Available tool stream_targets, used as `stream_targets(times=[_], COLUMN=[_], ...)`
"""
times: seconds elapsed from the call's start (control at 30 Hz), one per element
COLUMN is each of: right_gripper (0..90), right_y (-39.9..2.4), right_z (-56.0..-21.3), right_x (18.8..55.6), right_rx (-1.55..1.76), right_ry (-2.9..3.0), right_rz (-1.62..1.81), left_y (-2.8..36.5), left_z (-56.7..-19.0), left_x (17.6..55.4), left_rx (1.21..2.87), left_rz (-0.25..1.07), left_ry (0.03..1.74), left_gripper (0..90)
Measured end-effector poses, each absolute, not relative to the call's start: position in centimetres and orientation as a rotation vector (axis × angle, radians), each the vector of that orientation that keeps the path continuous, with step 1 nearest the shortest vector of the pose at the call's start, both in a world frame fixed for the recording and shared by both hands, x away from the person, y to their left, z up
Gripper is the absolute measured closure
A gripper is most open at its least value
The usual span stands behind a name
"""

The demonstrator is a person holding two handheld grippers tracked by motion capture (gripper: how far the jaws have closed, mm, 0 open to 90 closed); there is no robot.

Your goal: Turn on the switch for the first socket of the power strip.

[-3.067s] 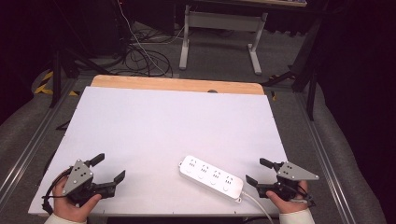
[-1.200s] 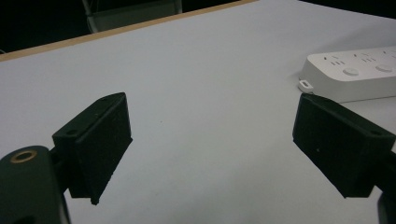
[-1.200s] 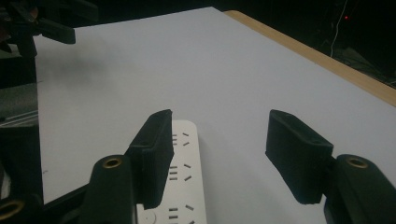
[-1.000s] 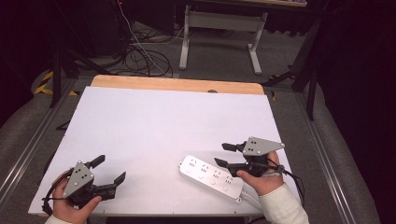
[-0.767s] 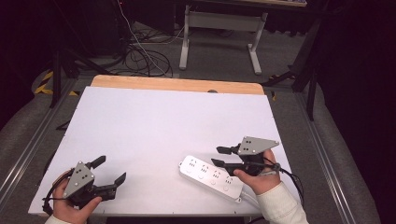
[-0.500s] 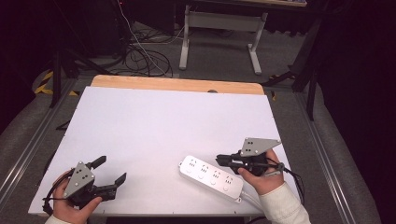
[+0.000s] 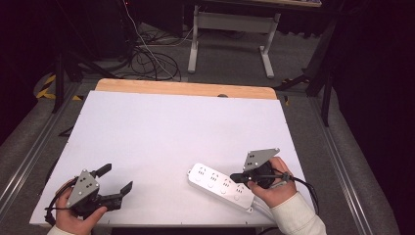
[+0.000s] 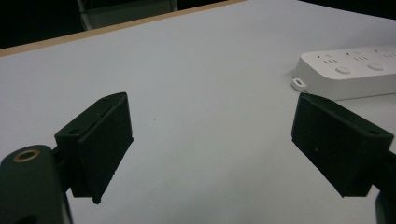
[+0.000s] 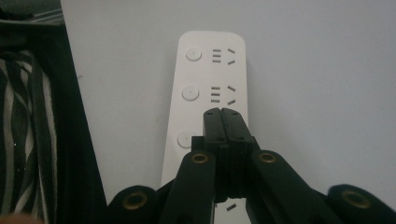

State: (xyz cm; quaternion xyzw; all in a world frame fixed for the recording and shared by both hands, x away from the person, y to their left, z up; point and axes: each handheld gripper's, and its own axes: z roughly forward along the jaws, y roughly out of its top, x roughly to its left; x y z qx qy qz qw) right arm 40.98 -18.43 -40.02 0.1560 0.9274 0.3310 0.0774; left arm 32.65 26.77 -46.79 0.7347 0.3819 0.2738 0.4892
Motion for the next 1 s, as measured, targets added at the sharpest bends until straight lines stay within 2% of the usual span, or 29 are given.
stream_targets(times=[1.0], right_gripper=[90.0], right_y=[-17.1], right_z=[-42.7], right_x=[39.8], right_rx=[0.408], right_ry=[2.984], right_rz=[0.642], left_y=[26.6], left_z=[-46.7], left_x=[32.6], left_rx=[1.835], left_rz=[0.651], left_ry=[0.940], left_gripper=[14.2])
